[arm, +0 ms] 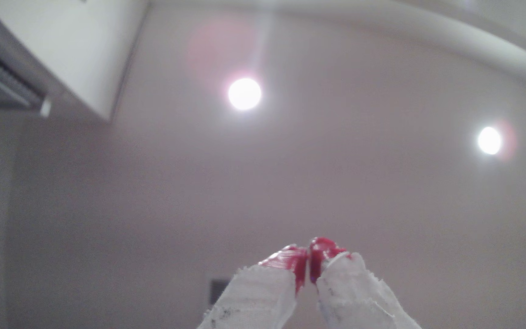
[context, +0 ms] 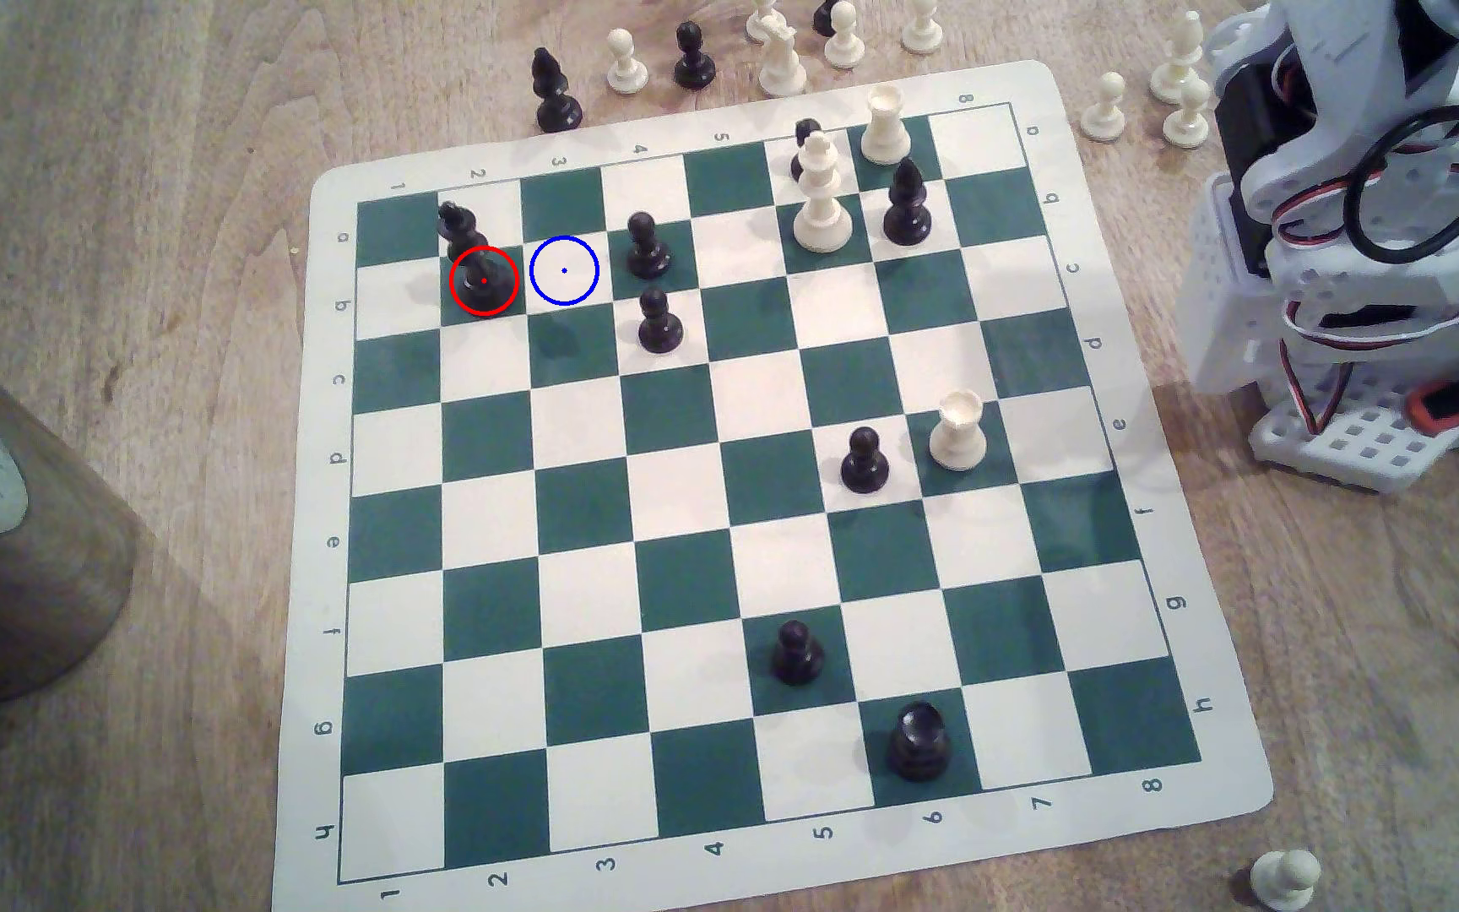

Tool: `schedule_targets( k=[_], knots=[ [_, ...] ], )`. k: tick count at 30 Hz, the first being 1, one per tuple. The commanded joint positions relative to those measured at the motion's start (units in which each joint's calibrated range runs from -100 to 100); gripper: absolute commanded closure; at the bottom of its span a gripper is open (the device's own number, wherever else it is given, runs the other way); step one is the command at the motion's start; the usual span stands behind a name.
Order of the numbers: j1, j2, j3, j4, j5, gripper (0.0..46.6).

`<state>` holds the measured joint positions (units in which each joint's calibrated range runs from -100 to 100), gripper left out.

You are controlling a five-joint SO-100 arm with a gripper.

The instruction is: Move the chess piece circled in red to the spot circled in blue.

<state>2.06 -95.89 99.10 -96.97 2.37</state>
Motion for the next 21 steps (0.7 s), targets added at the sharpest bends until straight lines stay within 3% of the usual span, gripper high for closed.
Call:
schedule_targets(
  k=[1,9,21],
  knots=[
    [3.8,0.1,0.3,-1.9,0.0,46.4],
    [3.8,0.1,-10.6,22.5,0.0,46.4],
    [8.1,0.1,-34.6,79.4,-0.3,46.4]
  ],
)
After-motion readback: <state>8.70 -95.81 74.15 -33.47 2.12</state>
